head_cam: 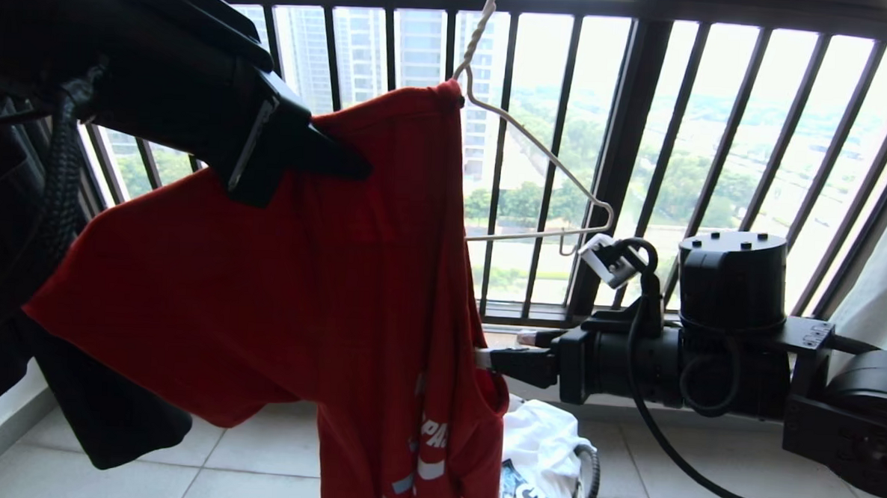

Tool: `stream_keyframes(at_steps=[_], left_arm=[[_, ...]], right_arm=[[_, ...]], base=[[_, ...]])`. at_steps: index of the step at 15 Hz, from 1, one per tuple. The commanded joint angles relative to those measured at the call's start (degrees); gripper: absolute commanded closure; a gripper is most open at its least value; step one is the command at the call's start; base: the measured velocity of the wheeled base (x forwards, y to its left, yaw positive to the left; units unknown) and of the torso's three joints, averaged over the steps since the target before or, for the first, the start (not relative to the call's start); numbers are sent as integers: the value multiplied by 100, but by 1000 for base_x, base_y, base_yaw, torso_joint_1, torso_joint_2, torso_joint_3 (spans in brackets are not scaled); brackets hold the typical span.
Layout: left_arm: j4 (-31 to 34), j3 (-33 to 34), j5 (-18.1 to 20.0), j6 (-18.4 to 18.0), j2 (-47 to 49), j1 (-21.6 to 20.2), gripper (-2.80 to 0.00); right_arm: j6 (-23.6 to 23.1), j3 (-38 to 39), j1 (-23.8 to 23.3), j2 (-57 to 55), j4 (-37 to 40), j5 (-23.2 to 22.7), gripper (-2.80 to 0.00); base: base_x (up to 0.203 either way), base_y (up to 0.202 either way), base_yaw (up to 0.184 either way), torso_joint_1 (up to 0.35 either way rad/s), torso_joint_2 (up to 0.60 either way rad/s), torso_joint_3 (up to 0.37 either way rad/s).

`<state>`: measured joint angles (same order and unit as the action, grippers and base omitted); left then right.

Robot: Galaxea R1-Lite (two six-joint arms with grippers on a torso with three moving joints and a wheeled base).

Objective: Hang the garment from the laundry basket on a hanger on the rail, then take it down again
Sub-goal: Hang the clothes on the clothes rack

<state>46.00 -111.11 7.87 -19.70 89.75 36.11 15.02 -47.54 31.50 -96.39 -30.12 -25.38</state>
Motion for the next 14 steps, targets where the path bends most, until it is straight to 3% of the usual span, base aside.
stream_keyframes(at_steps=[1, 14], left_arm=[[24, 1, 4, -45, -1, 1, 0], [15, 1, 4, -69, -1, 10, 0]], right_arm=[[22, -18, 32, -70, -20, -11, -280], [282, -16, 256, -73, -231, 95, -280]], base=[[0, 0, 0, 0, 0, 0], [0, 0, 0, 0, 0, 0]])
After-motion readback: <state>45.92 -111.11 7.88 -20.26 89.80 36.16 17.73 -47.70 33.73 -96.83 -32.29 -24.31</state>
